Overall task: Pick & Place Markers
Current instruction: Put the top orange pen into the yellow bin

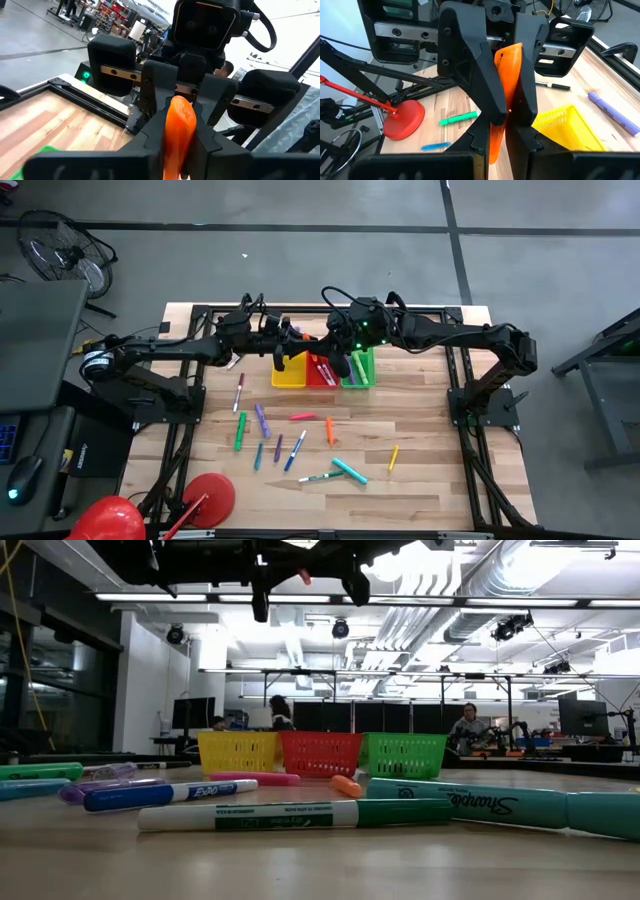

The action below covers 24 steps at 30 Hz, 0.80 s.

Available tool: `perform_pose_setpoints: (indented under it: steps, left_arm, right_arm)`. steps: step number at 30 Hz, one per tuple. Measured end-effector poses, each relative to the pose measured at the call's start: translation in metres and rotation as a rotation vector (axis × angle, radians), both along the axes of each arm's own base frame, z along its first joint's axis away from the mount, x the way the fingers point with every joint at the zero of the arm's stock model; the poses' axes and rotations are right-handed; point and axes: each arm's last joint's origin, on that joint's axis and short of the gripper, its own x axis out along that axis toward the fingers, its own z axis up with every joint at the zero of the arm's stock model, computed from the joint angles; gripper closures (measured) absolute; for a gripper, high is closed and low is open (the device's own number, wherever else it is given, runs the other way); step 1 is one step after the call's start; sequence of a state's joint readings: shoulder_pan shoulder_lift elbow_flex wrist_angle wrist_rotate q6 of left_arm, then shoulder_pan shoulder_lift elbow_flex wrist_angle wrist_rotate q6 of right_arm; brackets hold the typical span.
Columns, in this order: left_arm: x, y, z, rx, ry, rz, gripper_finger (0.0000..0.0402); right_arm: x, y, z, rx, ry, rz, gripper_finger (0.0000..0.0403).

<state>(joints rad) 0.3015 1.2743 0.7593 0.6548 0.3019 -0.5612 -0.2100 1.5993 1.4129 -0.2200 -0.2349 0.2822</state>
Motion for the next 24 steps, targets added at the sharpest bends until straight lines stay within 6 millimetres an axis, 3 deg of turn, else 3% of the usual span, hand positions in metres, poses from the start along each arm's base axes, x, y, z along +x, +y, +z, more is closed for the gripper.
perform_pose_setpoints:
  steps: [16, 24]
  left_arm:
    - [0.0000, -0.0006, -0.0001, 0.001, 0.002, -0.019, 0.0363]
    - [0.0001, -0.0009, -0.0006, 0.002, 0.005, -0.026, 0.0363]
  right_arm:
    - [-0.0004, 0.0000, -0.0009, 0.014, 0.012, -0.017, 0.0348]
    - [-0.0017, -0.0001, -0.0020, 0.034, 0.030, -0.015, 0.0306]
